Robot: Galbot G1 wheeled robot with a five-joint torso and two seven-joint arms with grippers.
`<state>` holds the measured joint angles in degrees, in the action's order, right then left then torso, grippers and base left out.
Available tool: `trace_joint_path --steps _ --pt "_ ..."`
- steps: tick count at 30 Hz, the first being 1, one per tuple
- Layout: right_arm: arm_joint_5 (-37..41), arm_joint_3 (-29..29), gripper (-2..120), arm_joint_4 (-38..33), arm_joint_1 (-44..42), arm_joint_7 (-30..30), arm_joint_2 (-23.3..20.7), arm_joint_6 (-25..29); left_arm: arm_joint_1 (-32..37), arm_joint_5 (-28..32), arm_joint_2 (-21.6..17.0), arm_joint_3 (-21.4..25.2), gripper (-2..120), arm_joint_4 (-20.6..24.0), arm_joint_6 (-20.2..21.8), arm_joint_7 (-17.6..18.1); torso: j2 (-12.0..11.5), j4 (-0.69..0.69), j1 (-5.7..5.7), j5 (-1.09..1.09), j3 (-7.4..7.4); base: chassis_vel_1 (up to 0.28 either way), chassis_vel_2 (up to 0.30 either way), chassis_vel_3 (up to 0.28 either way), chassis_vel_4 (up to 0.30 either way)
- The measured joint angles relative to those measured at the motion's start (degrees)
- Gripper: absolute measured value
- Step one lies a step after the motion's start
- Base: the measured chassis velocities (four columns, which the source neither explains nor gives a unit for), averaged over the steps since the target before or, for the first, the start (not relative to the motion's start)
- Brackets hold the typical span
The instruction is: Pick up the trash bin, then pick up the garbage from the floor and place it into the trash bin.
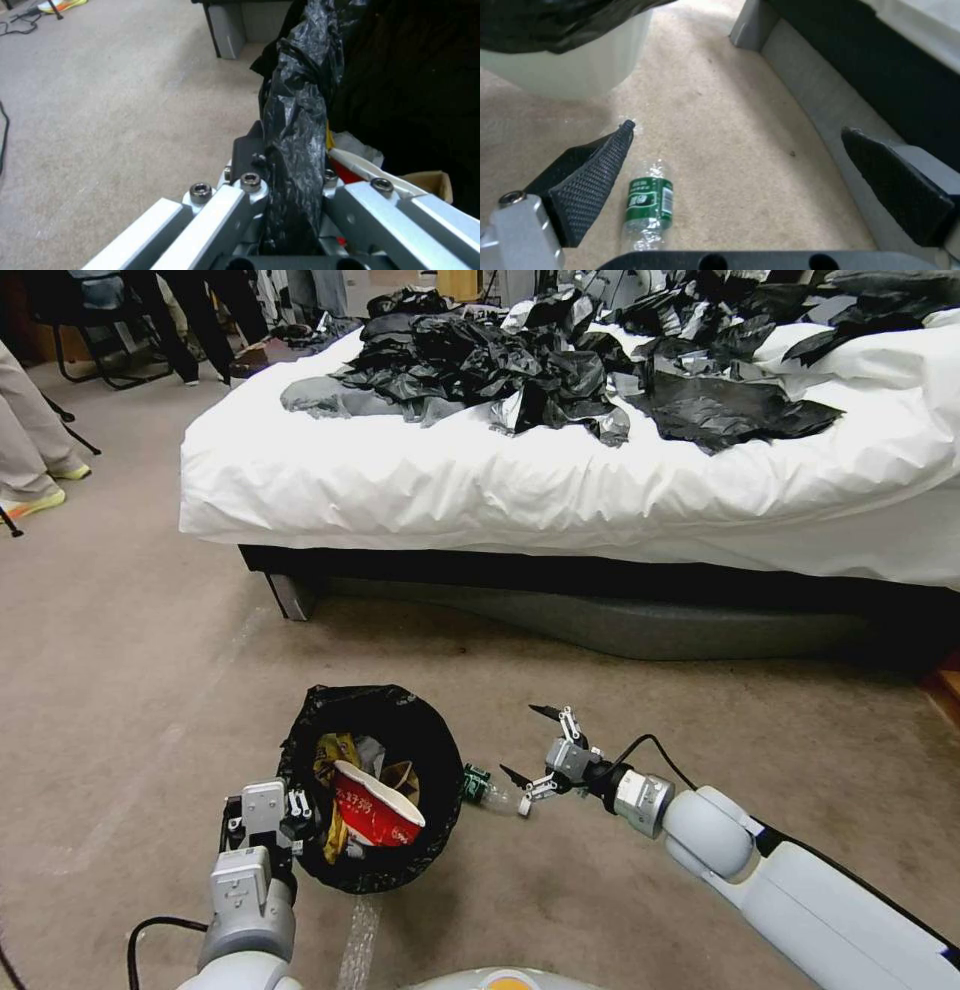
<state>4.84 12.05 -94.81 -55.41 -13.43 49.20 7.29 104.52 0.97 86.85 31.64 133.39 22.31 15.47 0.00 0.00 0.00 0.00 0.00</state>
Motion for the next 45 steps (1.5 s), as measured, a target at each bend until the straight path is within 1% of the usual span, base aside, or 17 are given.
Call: trace_joint_path --steps 3,7,8,11,16,18,22,23,24,26,30,33,34,36,37,40,45 --pt "-0.18 1.41 100 1.68 1.08 -0.24 0.64 0.01 -0.13 0.05 0.01 0.09 1 0.00 0.08 -0.01 0.00 0.00 0.00 -0.01 0.00 0.000 0.000 0.000 0.000" --pt "-0.28 4.72 100 5.90 3.63 -0.48 1.81 0.05 -0.36 0.16 0.01 0.32 1 -0.02 0.12 -0.01 0.00 0.00 0.00 0.00 0.00 0.000 0.000 0.000 0.000" --pt "-0.28 4.72 100 5.90 3.63 -0.48 1.81 0.05 -0.36 0.16 0.01 0.32 1 -0.02 0.12 -0.01 0.00 0.00 0.00 0.00 0.00 0.000 0.000 0.000 0.000" --pt "-0.18 8.52 100 10.73 6.97 -0.72 3.25 0.17 -0.80 0.20 0.18 0.31 1 -0.32 0.20 -0.02 0.00 0.00 0.00 0.00 0.00 0.000 0.000 0.000 0.000" --pt "0.08 10.85 100 14.27 9.22 -0.80 4.78 0.35 -1.17 0.22 0.41 0.16 1 -0.51 0.33 -0.04 0.00 0.01 0.00 0.01 0.00 0.000 0.000 0.000 0.000" --pt "-0.29 12.30 100 17.94 10.91 -0.87 6.50 0.87 -1.37 0.52 0.44 0.31 1 -0.80 0.39 -0.04 0.00 0.00 0.00 0.01 0.00 0.000 0.000 0.000 0.000" --pt "-0.79 12.84 100 20.79 11.94 -0.96 7.73 1.35 -1.38 0.72 0.33 0.60 1 -1.08 0.39 -0.04 0.00 0.00 0.00 -0.02 0.00 0.000 0.000 0.000 0.000" --pt "-1.16 12.94 100 22.88 12.64 -1.08 8.80 1.71 -1.40 0.78 0.28 0.69 1 -1.19 0.39 -0.04 0.00 0.01 0.00 0.02 0.00 0.000 0.000 0.000 0.000" --pt "-1.16 12.94 100 22.88 12.64 -1.08 8.80 1.71 -1.40 0.78 0.28 0.69 1 -1.19 0.39 -0.04 0.00 0.01 0.00 0.02 0.00 0.000 0.000 0.000 0.000" --pt "-1.55 13.07 100 26.06 13.66 -1.14 10.51 2.14 -1.67 0.78 0.34 0.65 1 -1.36 0.58 -0.03 0.00 0.00 0.01 -0.01 0.00 0.000 0.000 0.000 0.000" --pt "-1.65 13.36 100 27.92 14.24 -1.20 11.81 2.36 -1.88 0.70 0.53 0.37 1 -1.51 0.76 -0.01 0.00 0.00 0.00 0.00 0.00 0.000 0.000 0.000 0.000" --pt "-2.08 13.88 100 31.31 15.06 -1.39 14.49 2.99 -1.98 0.46 0.74 0.11 1 -1.83 0.79 0.00 0.00 0.00 0.00 0.01 0.00 0.000 0.000 0.000 0.000" --pt "-2.08 13.88 100 31.31 15.06 -1.39 14.49 2.99 -1.98 0.46 0.74 0.11 1 -1.83 0.79 0.00 0.00 0.00 0.00 0.01 0.00 0.000 0.000 0.000 0.000" --pt "-2.39 14.00 100 33.93 15.52 -1.46 16.65 3.58 -1.84 0.38 0.76 0.11 1 -1.86 0.79 0.01 0.00 0.00 0.00 -0.01 0.00 0.000 0.000 0.000 0.000" --pt "-2.39 14.00 100 33.93 15.52 -1.46 16.65 3.58 -1.84 0.38 0.76 0.11 1 -1.86 0.79 0.01 0.00 0.00 0.00 -0.01 0.00 0.000 0.000 0.000 0.000" --pt "-2.85 14.03 100 36.77 16.05 -1.49 19.27 4.26 -1.57 0.36 0.74 0.19 1 -1.87 0.76 0.02 0.00 0.00 0.00 0.00 0.00 0.000 0.000 0.000 0.000" --pt "-2.95 14.36 100 37.42 16.34 -1.49 20.54 4.35 -1.40 0.36 0.73 0.23 1 -1.85 0.63 0.03 0.00 0.01 0.00 -0.01 0.00 0.000 0.000 0.000 0.000"
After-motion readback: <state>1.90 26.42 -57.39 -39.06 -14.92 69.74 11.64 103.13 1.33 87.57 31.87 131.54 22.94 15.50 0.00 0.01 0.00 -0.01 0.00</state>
